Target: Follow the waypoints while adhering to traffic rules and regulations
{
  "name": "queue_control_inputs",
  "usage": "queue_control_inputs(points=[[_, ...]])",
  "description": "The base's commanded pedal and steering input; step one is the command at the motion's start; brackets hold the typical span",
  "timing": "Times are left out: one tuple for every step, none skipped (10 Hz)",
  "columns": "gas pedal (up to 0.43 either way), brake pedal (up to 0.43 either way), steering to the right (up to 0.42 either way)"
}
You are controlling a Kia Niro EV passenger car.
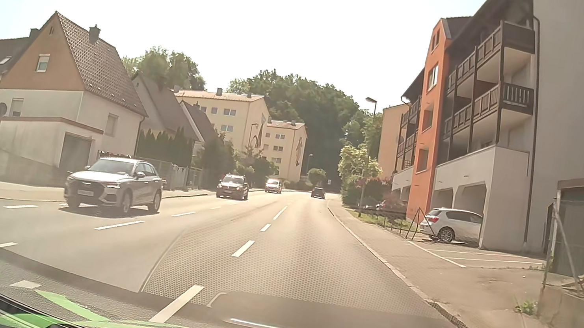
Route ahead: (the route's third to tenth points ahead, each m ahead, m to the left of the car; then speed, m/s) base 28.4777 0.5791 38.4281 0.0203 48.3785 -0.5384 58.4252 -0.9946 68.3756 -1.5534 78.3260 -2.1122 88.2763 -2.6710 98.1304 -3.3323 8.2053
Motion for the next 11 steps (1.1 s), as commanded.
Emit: queue_control_inputs(points=[[0.24,0.0,0.0],[0.24,0.0,0.0],[0.24,0.0,-0.001],[0.24,0.0,-0.001],[0.24,0.0,-0.001],[0.24,0.0,-0.002],[0.24,0.0,-0.003],[0.24,0.0,-0.005],[0.24,0.0,-0.006],[0.24,0.0,-0.006],[0.24,0.0,-0.007]])
